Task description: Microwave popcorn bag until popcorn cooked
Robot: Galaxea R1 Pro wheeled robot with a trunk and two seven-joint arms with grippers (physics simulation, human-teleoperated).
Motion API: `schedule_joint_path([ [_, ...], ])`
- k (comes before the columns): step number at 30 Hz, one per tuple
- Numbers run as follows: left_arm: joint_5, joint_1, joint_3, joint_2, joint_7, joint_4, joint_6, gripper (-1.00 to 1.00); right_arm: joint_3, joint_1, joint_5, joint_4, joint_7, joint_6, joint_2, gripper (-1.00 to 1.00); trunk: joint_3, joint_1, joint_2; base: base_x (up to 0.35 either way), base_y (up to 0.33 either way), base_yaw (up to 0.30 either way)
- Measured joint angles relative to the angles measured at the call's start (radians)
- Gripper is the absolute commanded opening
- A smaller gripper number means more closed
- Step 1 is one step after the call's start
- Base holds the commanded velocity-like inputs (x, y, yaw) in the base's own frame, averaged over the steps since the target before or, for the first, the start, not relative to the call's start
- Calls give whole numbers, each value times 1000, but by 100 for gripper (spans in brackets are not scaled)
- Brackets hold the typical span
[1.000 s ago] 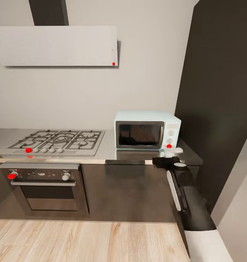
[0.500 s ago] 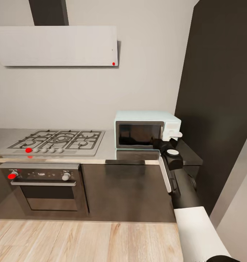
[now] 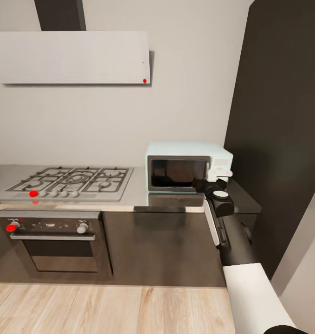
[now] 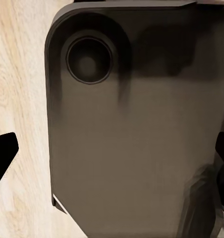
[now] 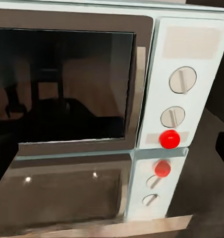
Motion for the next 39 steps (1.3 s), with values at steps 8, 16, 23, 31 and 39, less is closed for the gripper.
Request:
schedule_joint_path([
  [8,0,0,0,-1,-1,0,0,100,0,0,-7,24,22,-10,-79,100,0,0,0,205,0,0],
  [16,0,0,0,-1,-1,0,0,100,0,0,-24,28,56,-5,-95,100,0,0,0,9,0,0],
  [23,0,0,0,0,-1,0,0,100,-36,0,-92,58,57,0,-92,100,0,0,0,0,0,0],
  [31,0,0,-1,0,-1,0,0,100,-42,0,-107,85,-10,-13,-95,100,0,0,0,0,0,0],
  [39,0,0,-2,1,-1,0,-1,100,-40,0,-111,85,-10,-13,-94,100,0,0,0,55,-28,0],
])
